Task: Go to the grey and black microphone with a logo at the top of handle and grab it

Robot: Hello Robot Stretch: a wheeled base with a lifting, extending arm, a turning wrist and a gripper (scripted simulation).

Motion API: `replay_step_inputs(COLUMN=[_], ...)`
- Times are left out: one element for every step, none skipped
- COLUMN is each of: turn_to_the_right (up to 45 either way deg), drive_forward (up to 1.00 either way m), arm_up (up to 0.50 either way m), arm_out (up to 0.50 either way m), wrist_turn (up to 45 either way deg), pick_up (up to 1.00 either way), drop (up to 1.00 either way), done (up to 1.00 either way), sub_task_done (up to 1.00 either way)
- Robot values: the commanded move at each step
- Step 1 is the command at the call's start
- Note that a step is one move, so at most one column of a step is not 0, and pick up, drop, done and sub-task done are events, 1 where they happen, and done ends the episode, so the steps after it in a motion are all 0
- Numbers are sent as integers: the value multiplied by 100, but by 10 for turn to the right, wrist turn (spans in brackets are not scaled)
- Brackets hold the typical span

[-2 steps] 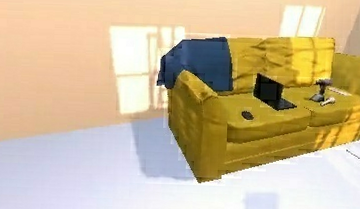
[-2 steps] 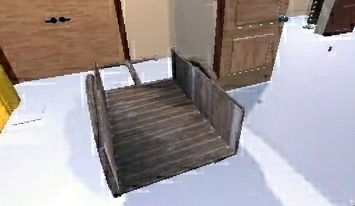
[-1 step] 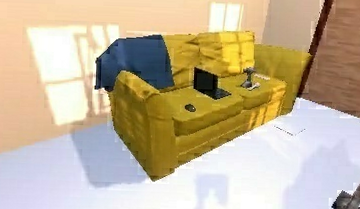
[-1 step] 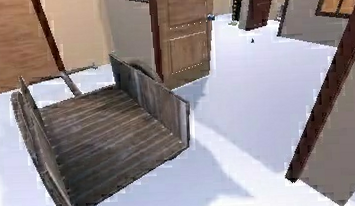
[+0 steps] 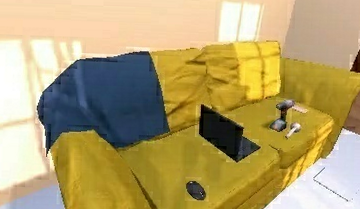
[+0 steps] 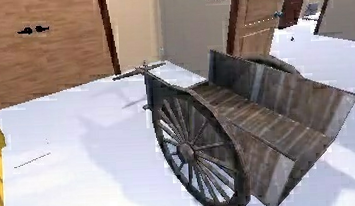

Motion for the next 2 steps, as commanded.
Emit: replay_step_inputs(turn_to_the_right=[450,120], drive_forward=[0,0], arm_up=[0,0], arm_out=[0,0], wrist_turn=[0,0], pick_up=[0,0], drop=[0,0], done=[0,0], sub_task_done=[0,0])
